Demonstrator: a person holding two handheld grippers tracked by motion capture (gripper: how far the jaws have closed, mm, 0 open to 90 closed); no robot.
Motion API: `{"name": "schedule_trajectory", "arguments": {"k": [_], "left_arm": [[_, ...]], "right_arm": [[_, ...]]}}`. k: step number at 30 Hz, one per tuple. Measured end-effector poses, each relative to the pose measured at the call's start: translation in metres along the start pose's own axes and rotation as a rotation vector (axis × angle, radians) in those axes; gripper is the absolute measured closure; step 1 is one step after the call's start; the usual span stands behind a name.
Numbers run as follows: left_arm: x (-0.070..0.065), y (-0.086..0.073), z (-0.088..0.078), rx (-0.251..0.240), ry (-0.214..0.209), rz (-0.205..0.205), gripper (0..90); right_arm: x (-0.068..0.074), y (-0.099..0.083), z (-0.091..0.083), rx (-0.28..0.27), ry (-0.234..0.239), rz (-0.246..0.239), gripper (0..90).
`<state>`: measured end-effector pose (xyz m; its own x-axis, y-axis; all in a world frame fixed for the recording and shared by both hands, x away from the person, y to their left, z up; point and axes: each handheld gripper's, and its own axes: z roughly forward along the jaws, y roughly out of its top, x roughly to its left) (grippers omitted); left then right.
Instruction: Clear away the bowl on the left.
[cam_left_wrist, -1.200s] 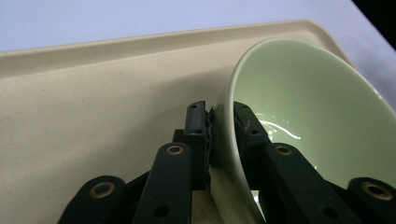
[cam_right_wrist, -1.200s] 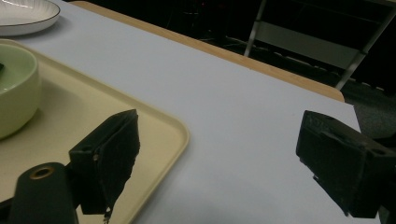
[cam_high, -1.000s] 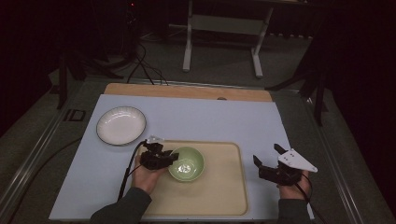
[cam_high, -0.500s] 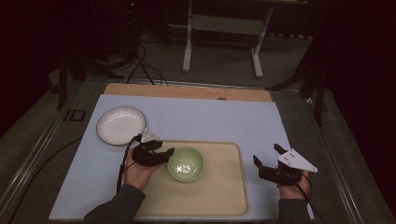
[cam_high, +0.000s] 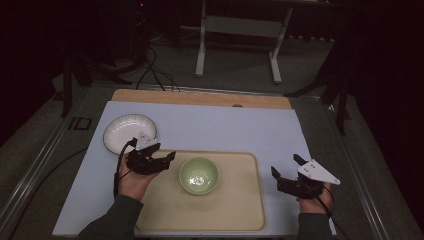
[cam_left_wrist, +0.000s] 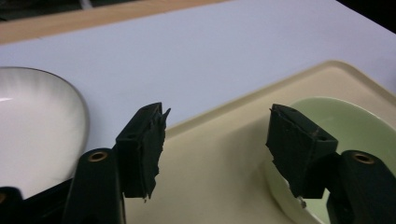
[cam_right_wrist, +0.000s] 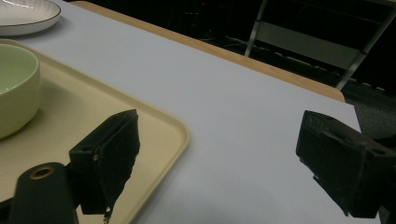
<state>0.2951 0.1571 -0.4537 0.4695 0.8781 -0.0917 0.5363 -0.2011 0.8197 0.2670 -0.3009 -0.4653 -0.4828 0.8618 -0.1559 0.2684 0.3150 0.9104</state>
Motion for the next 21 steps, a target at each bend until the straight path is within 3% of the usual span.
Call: {"name": "schedule_trajectory", "arguments": {"k": [14, 19, 21], "left_arm": [[0.028, -0.010, -0.031, -0.040, 0.122, -0.019, 31.6], [0.039, -0.018, -0.040, -0.036, 0.217, -0.032, 27.8], [0.041, -0.019, -0.042, -0.038, 0.227, -0.040, 25.1]], "right_arm": [[0.000, 0.000, -0.001, -0.002, -0.002, 0.009, 13.0], [-0.001, -0.001, -0.001, -0.003, -0.009, 0.013, 12.5], [-0.002, -0.001, -0.001, -0.003, -0.008, 0.018, 12.1]]}}
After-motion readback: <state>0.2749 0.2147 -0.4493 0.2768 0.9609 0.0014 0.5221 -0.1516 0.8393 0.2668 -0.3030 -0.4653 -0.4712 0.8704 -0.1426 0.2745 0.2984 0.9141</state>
